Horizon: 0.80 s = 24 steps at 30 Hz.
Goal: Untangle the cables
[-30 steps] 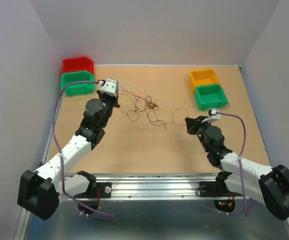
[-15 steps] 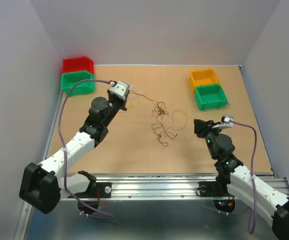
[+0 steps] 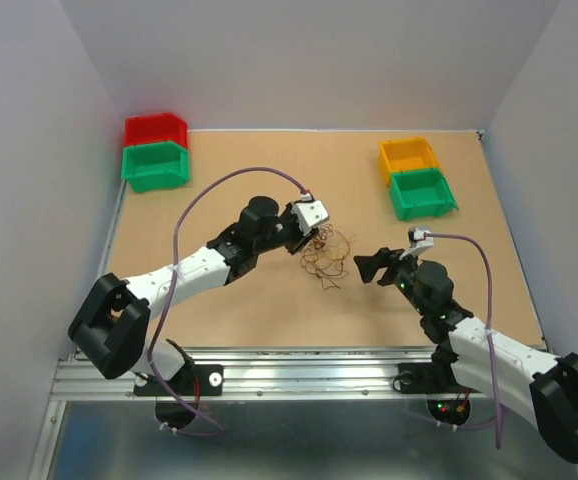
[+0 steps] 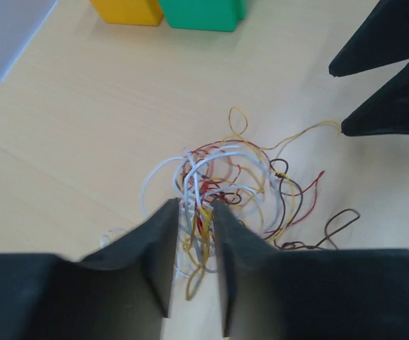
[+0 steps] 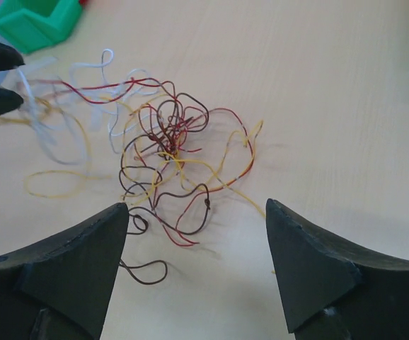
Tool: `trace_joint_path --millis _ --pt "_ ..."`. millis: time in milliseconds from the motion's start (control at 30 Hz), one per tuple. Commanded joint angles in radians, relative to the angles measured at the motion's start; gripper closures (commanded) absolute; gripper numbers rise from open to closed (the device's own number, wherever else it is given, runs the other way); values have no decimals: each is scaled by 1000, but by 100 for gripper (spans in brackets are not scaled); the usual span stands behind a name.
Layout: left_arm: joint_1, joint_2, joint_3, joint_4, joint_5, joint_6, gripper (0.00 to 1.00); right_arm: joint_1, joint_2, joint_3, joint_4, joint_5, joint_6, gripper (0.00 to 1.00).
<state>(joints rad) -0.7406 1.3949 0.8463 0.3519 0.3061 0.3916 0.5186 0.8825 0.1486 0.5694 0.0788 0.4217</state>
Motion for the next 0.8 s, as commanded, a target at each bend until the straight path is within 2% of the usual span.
trace_joint_path --millis 0,33,67,100,233,267,333,367,433,467,567,600,667,767 --pt "-6 -19 59 -27 -2 30 47 0 -45 8 87 -2 -9 16" --pt "1 -30 56 -19 -19 23 42 0 -53 6 87 2 -9 16" --pt "10 -43 53 -7 -54 12 26 0 -54 5 86 4 -9 16" --pt "21 -68 53 -7 -64 3 20 0 -56 5 86 7 -9 16" --pt "107 -86 106 -94 -156 -25 7 0 -48 6 84 9 -6 16" --pt "119 -80 138 -135 -233 -31 6 1 -45 6 84 9 -8 16" --pt "153 -76 161 -152 -298 -37 5 0 -42 8 84 7 -9 16" --pt "215 -73 169 -154 -330 -45 3 0 -37 9 84 4 -9 16" --pt "289 -63 204 -171 -311 -33 2 0 -37 9 84 -1 -14 16" --pt "352 -59 217 -191 -247 13 2 0 -37 8 84 -5 -15 16" --pt "417 -27 261 -264 -136 217 1 0 -40 6 84 -22 -21 16" --pt "444 8 282 -322 -134 354 1 0 -42 5 84 -25 -23 16" --pt "486 58 319 -350 -160 430 1 0 -45 5 84 -40 -27 16" --pt "598 206 497 -494 -107 500 1 0 -50 3 84 -50 -29 16"
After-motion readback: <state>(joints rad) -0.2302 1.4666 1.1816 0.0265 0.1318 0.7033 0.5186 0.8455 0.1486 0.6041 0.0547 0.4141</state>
